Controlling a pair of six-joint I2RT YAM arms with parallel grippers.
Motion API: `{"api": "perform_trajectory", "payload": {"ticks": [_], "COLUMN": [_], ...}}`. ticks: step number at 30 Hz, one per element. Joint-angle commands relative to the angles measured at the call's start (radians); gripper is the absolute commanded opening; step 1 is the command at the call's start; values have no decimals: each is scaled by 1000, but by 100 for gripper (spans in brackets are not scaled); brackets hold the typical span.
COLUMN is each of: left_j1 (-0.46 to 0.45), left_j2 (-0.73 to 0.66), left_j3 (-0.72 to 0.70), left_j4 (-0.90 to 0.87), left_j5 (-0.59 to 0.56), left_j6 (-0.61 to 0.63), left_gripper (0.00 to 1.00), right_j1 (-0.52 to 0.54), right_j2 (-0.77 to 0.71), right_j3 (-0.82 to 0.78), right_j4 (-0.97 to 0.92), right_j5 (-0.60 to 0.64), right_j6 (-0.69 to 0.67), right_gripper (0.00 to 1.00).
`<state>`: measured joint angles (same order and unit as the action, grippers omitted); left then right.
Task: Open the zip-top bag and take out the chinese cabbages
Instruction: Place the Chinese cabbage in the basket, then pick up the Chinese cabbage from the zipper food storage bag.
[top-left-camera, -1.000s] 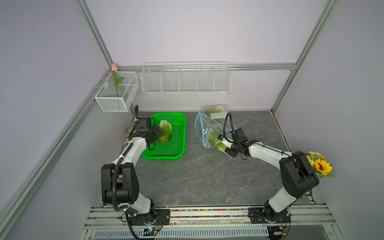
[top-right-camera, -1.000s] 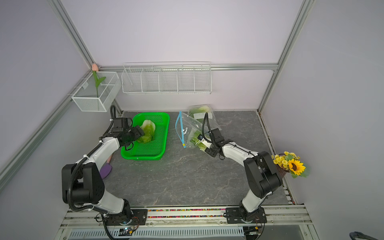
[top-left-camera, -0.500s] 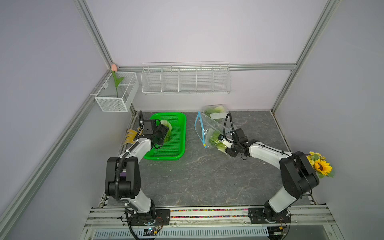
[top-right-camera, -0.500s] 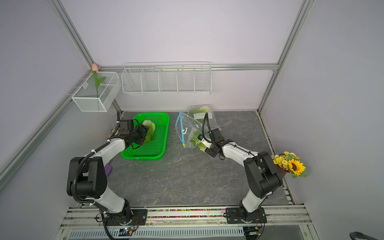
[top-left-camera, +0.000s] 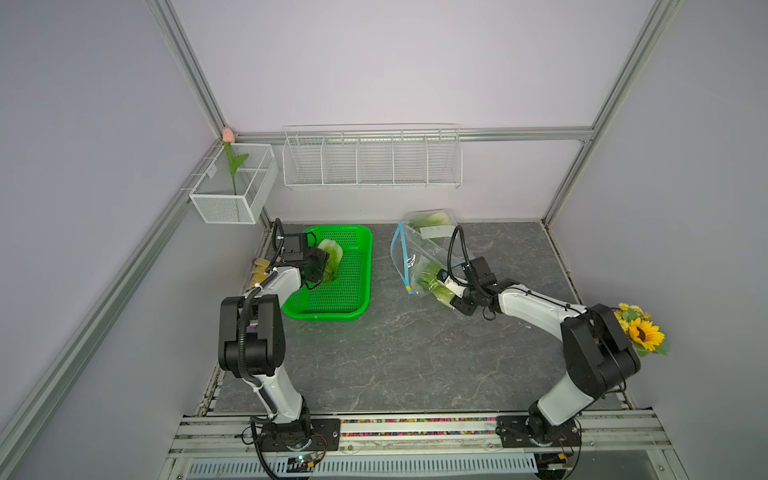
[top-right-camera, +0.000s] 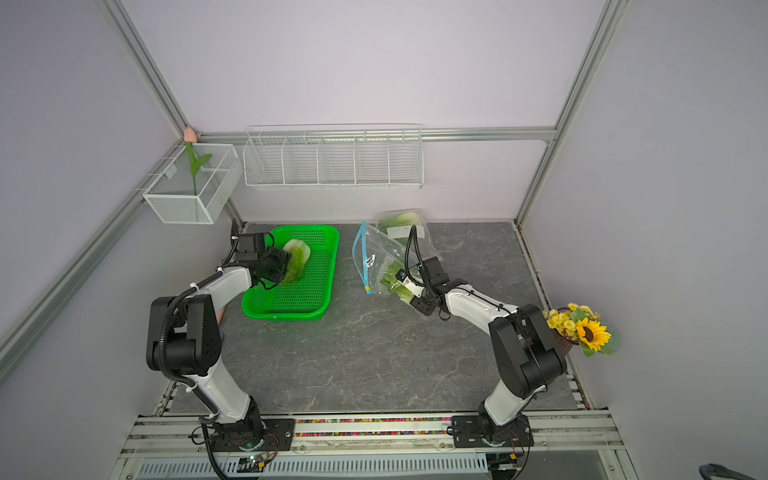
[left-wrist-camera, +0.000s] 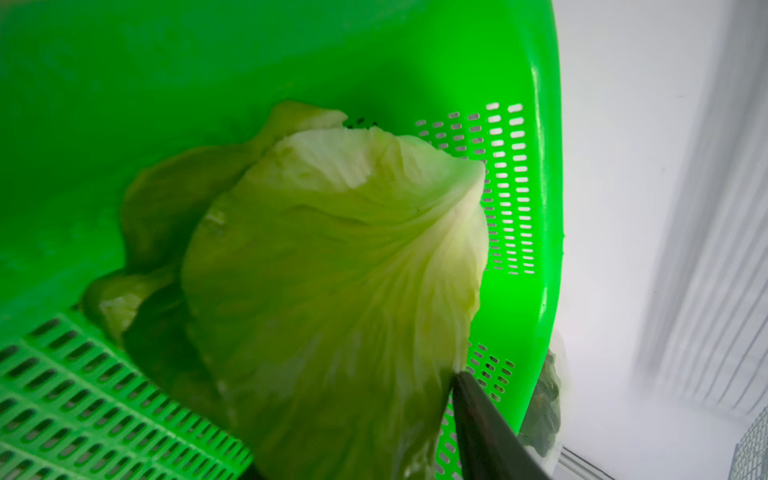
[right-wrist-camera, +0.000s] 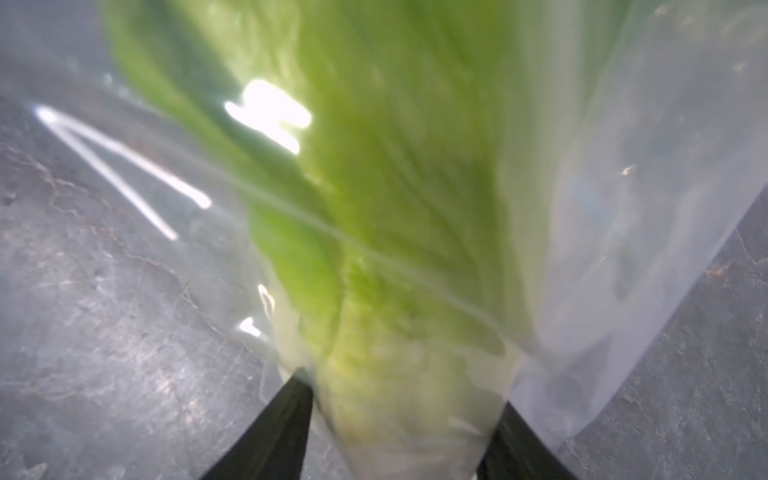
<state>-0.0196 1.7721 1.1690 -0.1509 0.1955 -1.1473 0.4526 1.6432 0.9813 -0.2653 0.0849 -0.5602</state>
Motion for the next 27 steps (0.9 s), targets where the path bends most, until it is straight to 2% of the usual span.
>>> {"api": "perform_trajectory", "payload": {"ticks": [1,5,9,14,18,19,24,27], "left_j1": [1,-8,-21,-98,-188,-204,-241,-266], "left_j2": [-57,-133,-222,-222,-144,-118,-3,50], "left_j3": [-5,-20,8,148,294,320,391,438], "left_j4": [-16,-75,-169,-314,-438,-447,-440,-441], "left_j5": [-16,-64,-129,-84,17,68,220,262], "left_j6": [13,85,266,515,647,673,706,724], "left_gripper": [56,64,74,76,65,58,30,24], "right_j1": [-7,-10,-16,-52,-100,-113,-191,-214], "right_j2": [-41,-107,-193,-290,-363,-378,-414,-425], "right_j3": [-33,-56,-90,-144,-196,-210,-253,-266], "right_j4": [-51,-29,23,122,253,288,384,386], "right_j5": [-83,-157,-235,-338,-384,-378,-403,-412], "right_j6": [12,27,55,156,298,336,462,484], "right_gripper": [68,75,80,83,85,86,87,87]}}
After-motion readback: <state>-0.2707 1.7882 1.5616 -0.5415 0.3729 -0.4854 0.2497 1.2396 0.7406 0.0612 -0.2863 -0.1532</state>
